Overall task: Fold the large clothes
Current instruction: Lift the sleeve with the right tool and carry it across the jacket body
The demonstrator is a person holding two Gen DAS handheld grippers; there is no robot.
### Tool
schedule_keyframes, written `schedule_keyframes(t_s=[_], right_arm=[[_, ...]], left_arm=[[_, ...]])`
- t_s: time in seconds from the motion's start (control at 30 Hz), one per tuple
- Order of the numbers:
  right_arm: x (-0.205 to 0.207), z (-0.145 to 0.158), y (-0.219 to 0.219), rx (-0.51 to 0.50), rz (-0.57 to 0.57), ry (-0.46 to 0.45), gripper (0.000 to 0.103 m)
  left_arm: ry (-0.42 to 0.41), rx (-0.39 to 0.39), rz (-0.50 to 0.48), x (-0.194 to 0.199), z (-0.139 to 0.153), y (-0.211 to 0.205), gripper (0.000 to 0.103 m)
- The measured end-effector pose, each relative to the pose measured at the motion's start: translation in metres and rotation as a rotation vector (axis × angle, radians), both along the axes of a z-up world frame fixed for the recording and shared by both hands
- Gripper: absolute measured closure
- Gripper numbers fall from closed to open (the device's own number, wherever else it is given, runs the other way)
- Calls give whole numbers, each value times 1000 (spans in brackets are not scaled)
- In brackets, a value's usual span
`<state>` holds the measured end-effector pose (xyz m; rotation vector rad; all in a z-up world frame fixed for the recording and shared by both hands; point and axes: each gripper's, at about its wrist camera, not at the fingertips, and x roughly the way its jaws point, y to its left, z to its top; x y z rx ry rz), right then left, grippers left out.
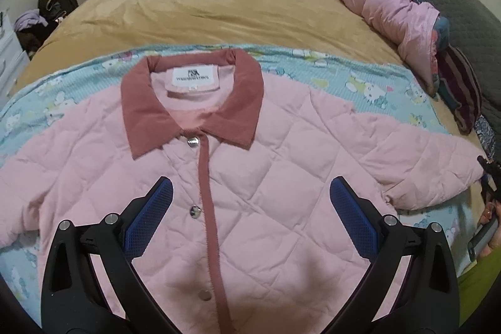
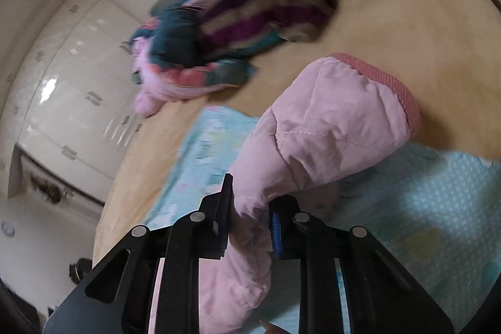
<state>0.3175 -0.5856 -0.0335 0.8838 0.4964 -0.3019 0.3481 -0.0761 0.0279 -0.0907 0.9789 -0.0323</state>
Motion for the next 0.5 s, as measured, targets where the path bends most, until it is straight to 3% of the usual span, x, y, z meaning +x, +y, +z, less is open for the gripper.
schedule_keyframes(t_s=[0.13,0.27,0.5], right_arm=[[5,41,24,-64,62,-46,85],[10,78,53,-126,117,-84,85],[13,123,99,-198,212,-138,86]], left_arm=[[-11,14,-15,-2,20,5,9],[-36,-19,-27,-6,42,15,9],[-79,-44,-39,-10,78,26,9]])
